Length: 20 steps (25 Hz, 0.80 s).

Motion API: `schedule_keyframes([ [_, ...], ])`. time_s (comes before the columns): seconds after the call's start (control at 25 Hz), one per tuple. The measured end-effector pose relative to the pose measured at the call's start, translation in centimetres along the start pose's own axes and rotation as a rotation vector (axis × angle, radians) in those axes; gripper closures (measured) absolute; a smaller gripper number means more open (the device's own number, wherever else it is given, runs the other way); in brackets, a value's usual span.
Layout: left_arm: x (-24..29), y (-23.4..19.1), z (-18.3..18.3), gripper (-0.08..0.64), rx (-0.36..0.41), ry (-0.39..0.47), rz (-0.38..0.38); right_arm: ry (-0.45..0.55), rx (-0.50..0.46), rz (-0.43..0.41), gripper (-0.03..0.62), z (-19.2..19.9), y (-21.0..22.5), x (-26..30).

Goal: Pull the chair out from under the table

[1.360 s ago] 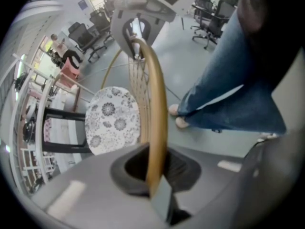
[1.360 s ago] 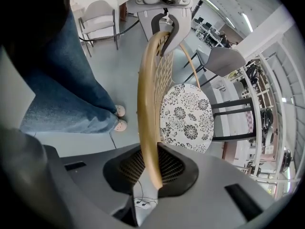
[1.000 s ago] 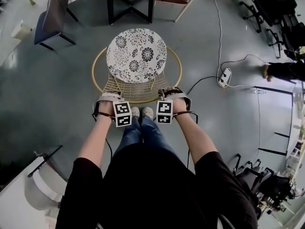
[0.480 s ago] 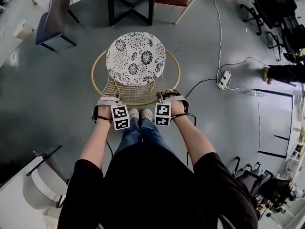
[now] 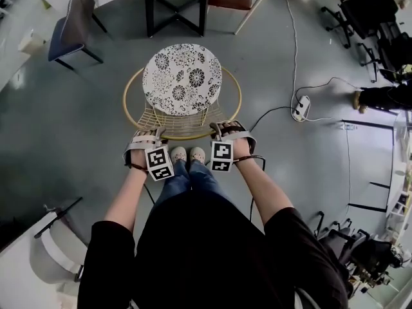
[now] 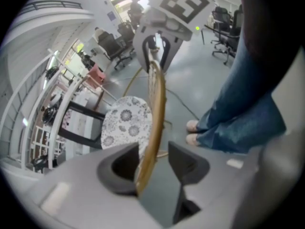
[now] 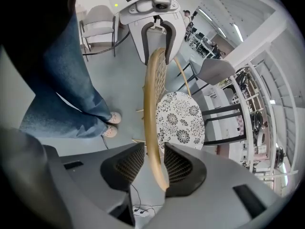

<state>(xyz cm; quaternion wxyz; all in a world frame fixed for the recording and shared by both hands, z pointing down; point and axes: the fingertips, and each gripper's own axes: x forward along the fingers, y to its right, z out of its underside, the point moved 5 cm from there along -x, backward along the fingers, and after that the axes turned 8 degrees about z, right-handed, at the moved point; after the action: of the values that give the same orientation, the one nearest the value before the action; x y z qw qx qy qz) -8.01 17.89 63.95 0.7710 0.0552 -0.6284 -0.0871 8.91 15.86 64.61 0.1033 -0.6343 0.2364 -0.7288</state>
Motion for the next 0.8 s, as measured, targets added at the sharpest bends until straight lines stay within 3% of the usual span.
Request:
schedule_keyframes([
  [0.28, -3.5, 0.6, -0.9, 0.481, 0.023, 0.065, -0.063, 0.019, 0.026, 0.077, 0.489, 0.4, 0.6, -3.2],
  [0.36, -4.7, 0.3, -1.0, 0.551, 0.025, 0.088, -0.076, 0.028, 0.054, 0.090, 0.505, 0.6, 0.9, -4.0],
  [0.56, -7.7, -1.3, -1.8, 0.552, -0.011, 0.149, -0.145, 0.063, 0.130, 0.165, 0.561, 0.5, 2.8, -6.3],
  [0.8, -11.7, -5.0, -2.2, 0.553, -0.097, 0.221, -0.273, 0.113, 0.268, 0.297, 0.571, -0.5, 7.7, -9.5],
])
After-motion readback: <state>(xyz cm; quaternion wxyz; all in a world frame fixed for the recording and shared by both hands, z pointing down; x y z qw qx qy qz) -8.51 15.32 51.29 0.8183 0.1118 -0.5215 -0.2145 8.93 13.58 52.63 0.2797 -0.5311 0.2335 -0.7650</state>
